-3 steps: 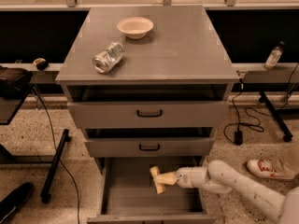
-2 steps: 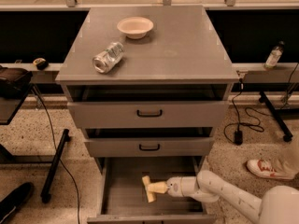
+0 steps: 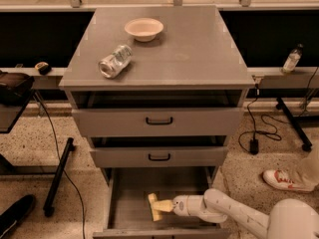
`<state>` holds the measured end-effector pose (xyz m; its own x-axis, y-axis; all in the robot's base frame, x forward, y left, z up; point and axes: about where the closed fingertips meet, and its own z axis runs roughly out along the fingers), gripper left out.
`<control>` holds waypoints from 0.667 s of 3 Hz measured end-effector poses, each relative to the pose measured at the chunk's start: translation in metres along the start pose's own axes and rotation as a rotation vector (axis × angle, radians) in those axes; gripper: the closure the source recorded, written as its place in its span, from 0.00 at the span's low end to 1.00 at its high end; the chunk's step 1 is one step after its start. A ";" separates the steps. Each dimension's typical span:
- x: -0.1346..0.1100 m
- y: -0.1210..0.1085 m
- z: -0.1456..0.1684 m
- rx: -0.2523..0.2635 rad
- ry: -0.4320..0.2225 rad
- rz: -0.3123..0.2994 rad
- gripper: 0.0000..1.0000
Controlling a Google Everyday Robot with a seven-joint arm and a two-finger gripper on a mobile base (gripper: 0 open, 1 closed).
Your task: Place sponge into bottom drawer
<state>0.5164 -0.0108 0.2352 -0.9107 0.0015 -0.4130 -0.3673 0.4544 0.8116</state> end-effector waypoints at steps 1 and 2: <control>0.000 0.000 0.000 0.000 0.000 0.000 0.50; 0.000 0.000 0.000 0.000 0.000 0.000 0.27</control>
Offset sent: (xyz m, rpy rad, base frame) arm 0.0000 0.0000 0.0000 0.0000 0.0000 0.0000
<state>0.5164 -0.0107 0.2352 -0.9108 0.0014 -0.4130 -0.3673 0.4543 0.8116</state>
